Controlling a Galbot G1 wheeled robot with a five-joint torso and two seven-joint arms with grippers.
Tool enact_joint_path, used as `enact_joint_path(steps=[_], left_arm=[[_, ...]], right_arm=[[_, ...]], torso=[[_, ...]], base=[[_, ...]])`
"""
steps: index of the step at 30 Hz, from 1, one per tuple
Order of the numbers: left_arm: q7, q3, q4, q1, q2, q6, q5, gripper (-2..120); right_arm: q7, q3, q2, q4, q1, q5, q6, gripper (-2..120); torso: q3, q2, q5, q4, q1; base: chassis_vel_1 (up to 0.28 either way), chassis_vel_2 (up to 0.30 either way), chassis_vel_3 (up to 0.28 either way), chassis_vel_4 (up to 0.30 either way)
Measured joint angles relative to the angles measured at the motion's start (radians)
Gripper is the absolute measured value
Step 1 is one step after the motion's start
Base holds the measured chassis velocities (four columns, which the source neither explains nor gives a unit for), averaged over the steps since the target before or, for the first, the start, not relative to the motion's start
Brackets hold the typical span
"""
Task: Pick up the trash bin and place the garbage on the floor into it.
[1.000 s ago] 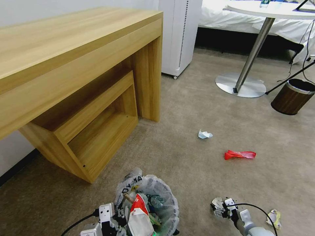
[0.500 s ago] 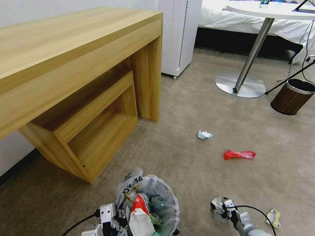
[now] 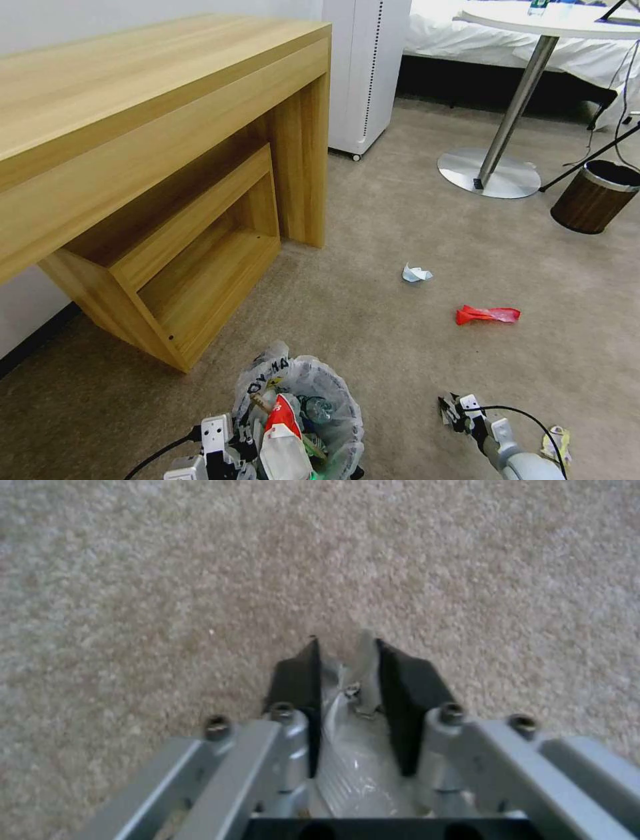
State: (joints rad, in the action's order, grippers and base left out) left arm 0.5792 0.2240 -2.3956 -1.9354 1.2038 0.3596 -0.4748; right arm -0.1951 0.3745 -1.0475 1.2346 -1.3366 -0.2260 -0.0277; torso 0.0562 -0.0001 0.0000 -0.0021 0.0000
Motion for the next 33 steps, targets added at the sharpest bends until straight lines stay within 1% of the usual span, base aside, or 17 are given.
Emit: enact_joint_path(steps=[1,3,4,6,9,10,12,13,18,20,22,25,26,29,30,32,33], left_arm=[[0.000,0.000,0.000,0.000,0.000,0.000,0.000,0],[0.001,0.002,0.000,0.002,-0.002,0.000,-0.002,0],[0.001,0.005,0.000,0.003,-0.005,0.000,-0.006,0],[0.002,0.008,0.000,0.004,-0.007,0.000,-0.008,0],[0.003,0.009,0.000,0.002,-0.007,0.000,-0.009,0],[0.003,0.009,0.000,0.002,-0.007,0.000,-0.009,0],[0.003,0.005,0.000,-0.001,0.000,0.000,-0.004,0],[0.003,0.005,0.000,-0.001,0.000,0.000,-0.004,0],[0.001,0.005,0.000,-0.005,0.007,-0.001,0.000,0],[-0.001,0.006,-0.001,-0.007,0.009,-0.002,0.001,0],[-0.002,0.006,-0.002,-0.006,0.011,-0.002,-0.001,0],[-0.012,0.006,-0.003,0.002,0.010,0.008,-0.026,0],[-0.012,0.006,-0.003,0.002,0.010,0.008,-0.026,0],[-0.009,0.022,-0.012,0.025,-0.009,0.033,-0.081,0],[-0.009,0.022,-0.012,0.025,-0.009,0.033,-0.081,0],[-0.004,0.033,-0.015,0.053,-0.032,0.038,-0.124,0],[-0.001,0.036,-0.017,0.063,-0.041,0.039,-0.139,0]], right_arm=[[0.000,0.000,0.000,0.000,0.000,0.000,0.000,17],[0.000,-0.002,0.005,0.006,0.006,-0.016,0.000,9],[-0.003,-0.001,0.011,0.018,0.008,-0.032,0.000,2],[-0.005,0.000,0.018,0.035,0.008,-0.053,0.001,0],[-0.006,0.021,0.058,0.122,0.005,-0.148,0.021,0],[-0.006,0.021,0.058,0.122,0.005,-0.148,0.021,0],[-0.009,0.038,0.090,0.187,-0.002,-0.206,0.032,0],[-0.009,0.038,0.090,0.187,-0.002,-0.206,0.032,0],[-0.026,0.062,0.139,0.315,-0.011,-0.274,0.036,0],[-0.044,0.066,0.156,0.374,0.002,-0.310,0.022,0],[-0.057,0.064,0.163,0.398,0.013,-0.332,0.004,0],[-0.167,0.023,0.189,0.473,0.080,-0.447,-0.121,0],[-0.167,0.023,0.189,0.473,0.080,-0.447,-0.121,0],[-0.326,-0.043,0.213,0.529,0.147,-0.591,-0.196,0],[-0.326,-0.043,0.213,0.529,0.147,-0.591,-0.196,0],[-0.457,-0.098,0.231,0.552,0.181,-0.648,-0.216,0],[-0.496,-0.118,0.236,0.556,0.189,-0.654,-0.222,0]], torso=[[0.000,0.000,0.0000,0.0000,0.000],[0.000,0.000,0.0001,0.0000,0.000],[0.000,0.000,0.0000,0.0000,0.000],[0.000,0.000,0.0002,-0.0001,0.000],[0.000,0.000,-0.0002,0.0001,0.000],[0.000,0.000,-0.0002,0.0001,0.000],[0.000,0.000,0.0000,0.0000,0.000],[0.000,0.000,0.0000,0.0000,0.000],[0.000,0.000,0.0000,-0.0001,0.000],[0.000,0.000,-0.0001,-0.0002,0.000],[0.000,0.000,-0.0001,0.0000,0.000],[0.000,0.000,-0.0001,0.0000,0.000],[0.000,0.000,-0.0001,0.0000,0.000],[0.000,0.000,-0.0002,0.0002,0.000],[0.000,0.000,-0.0002,0.0002,0.000],[0.000,0.000,-0.0004,0.0001,0.000],[0.000,0.000,-0.0003,0.0001,0.000]], base=[[0.000,0.000,0.000,0.000],[0.000,0.000,0.000,0.000],[0.000,0.000,0.000,0.000],[0.000,0.000,0.000,0.000],[0.000,0.000,0.000,0.000],[0.000,0.000,0.000,0.000],[0.000,0.000,0.000,0.000],[0.000,0.000,0.000,0.000],[0.000,0.000,0.000,0.000],[0.000,0.000,0.000,0.000],[0.000,0.000,0.000,0.000],[0.000,0.000,0.000,0.000],[0.000,0.000,0.000,0.000],[0.000,0.000,0.000,0.000],[0.000,0.000,0.000,0.000],[0.000,0.000,0.000,0.000],[0.000,0.000,0.000,0.000]])
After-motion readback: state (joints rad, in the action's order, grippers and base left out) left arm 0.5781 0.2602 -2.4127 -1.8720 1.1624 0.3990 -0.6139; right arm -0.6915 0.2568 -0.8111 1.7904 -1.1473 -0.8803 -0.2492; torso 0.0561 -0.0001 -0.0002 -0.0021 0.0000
